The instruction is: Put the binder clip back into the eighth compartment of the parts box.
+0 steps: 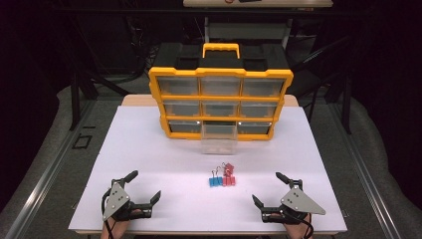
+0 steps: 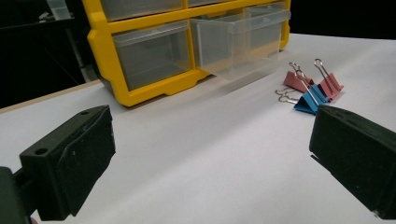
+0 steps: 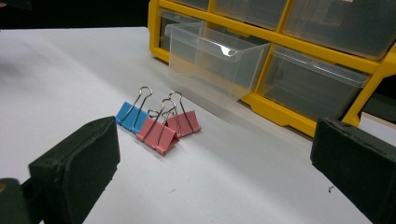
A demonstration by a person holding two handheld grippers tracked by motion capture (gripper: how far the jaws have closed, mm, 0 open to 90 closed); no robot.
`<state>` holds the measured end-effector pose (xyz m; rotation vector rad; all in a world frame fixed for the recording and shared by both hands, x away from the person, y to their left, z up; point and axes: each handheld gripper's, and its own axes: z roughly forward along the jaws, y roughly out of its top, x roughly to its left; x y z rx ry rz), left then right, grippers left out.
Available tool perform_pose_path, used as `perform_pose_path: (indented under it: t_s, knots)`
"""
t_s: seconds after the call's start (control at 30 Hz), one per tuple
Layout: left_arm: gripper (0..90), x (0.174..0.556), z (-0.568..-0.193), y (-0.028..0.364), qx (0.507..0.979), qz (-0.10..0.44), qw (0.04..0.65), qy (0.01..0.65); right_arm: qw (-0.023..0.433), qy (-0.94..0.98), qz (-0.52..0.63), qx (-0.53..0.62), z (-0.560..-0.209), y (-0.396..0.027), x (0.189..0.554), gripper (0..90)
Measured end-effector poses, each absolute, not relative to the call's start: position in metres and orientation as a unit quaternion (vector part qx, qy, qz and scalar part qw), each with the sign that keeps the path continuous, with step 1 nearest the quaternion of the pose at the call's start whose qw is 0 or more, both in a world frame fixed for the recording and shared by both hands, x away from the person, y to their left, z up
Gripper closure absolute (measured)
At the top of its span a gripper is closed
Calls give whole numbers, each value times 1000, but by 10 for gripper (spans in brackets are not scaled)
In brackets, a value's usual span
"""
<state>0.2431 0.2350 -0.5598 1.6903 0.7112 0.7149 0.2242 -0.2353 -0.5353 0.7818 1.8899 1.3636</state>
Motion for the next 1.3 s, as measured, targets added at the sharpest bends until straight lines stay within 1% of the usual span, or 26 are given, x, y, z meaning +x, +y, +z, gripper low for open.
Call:
perform_pose_path:
  t_s: [0.5,1.0,1.3]
  knots:
    - [1,244,-560,232,726,297,547,292,323,743,506,297,-536,-229,233,2]
    - [1,246,-561,230,732,294,543,287,275,772,494,290,-537,-215,249,0]
    - [1,246,-561,231,733,292,542,288,258,778,494,289,-536,-209,256,0]
